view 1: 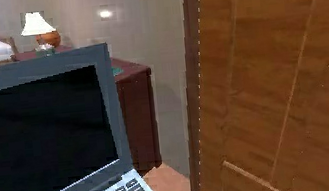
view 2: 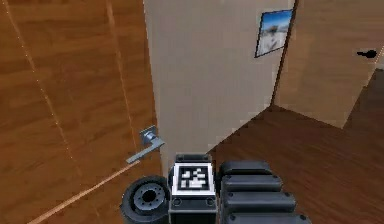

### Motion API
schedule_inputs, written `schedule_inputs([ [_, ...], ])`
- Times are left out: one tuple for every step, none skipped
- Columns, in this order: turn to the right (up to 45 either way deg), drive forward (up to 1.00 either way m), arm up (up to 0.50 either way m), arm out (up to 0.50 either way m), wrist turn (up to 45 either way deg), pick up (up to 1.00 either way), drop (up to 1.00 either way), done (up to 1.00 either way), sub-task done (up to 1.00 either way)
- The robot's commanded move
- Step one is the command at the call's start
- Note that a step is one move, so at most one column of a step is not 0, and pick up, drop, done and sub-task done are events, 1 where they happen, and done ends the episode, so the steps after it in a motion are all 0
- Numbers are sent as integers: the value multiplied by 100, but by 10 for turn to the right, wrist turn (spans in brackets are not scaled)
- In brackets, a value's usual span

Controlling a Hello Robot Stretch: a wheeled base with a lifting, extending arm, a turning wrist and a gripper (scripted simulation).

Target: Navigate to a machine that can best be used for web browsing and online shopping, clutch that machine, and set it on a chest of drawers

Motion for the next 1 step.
schedule_inputs([
  [0, 20, 0, 0, 0, 0, 0, 0, 0],
])
